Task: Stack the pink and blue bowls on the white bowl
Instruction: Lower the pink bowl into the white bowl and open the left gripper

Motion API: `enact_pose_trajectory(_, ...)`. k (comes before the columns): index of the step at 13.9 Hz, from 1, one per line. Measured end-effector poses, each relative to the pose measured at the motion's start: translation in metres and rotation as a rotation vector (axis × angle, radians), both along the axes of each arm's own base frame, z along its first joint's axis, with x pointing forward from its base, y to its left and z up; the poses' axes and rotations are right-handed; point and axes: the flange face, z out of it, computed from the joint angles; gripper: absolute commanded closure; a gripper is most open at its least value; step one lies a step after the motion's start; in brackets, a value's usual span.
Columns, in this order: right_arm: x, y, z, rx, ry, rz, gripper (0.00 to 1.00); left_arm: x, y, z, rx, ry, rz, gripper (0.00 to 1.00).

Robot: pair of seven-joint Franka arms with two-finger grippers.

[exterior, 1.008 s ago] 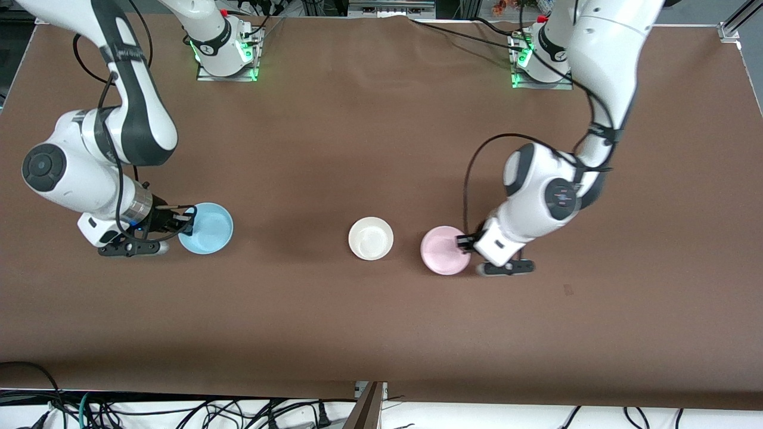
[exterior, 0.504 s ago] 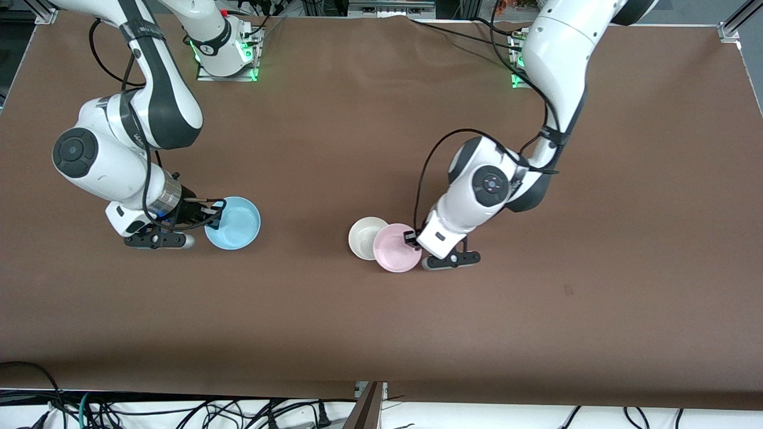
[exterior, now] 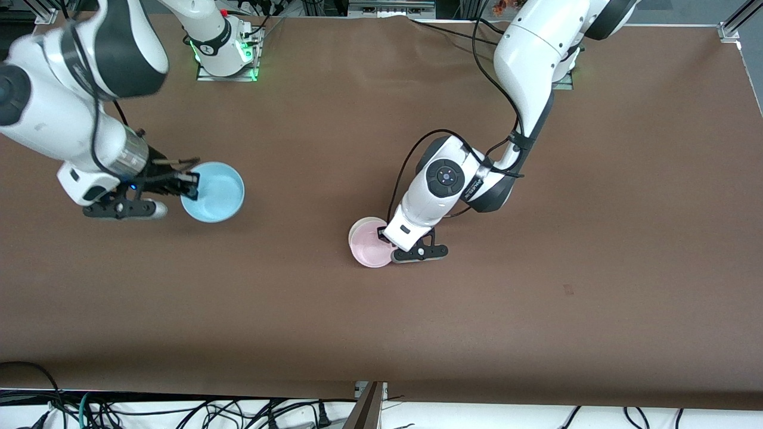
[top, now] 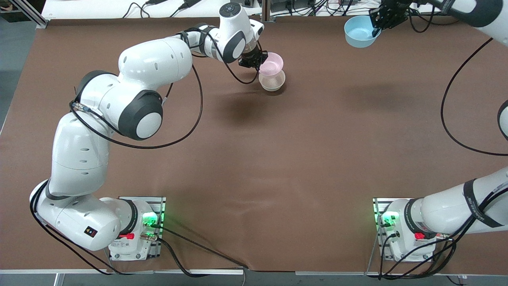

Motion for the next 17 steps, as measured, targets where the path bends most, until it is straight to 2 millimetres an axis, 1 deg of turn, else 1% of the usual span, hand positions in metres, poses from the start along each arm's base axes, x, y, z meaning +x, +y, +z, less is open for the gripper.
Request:
enact_pose_trajectory(1, -0.002, 0.0, 0.007, -0.004, 0.007, 0.002, 1.0, 0.0, 0.0, 0.0, 0.0, -0.001, 0.0, 1.0)
enact_pose_trajectory(2, -0.003, -0.001, 0.008, -0.006, 0.011, 0.002, 1.0, 0.001, 0.0, 0.001, 0.0, -0.003, 0.001, 1.0)
enact_pose_trajectory(5, -0.001, -0.001, 0.001, -0.011, 0.023, 0.002, 1.0, 0.001, 0.0, 0.002, -0.001, -0.004, 0.001, 1.0)
enact_pose_trajectory(8, 0.0, -0.001, 0.0, -0.012, 0.027, 0.002, 1.0, -0.005, -0.008, 0.002, -0.008, 0.001, -0.012, 1.0)
enact_pose_trajectory(12, 0.0, -0.001, -0.001, -0.012, 0.027, 0.002, 1.0, -0.015, -0.015, -0.005, -0.005, 0.02, -0.028, 1.0)
enact_pose_trajectory(17, 0.0, -0.001, -0.003, -0.012, 0.031, 0.002, 1.0, -0.022, -0.015, -0.012, 0.018, 0.022, -0.049, 1.0)
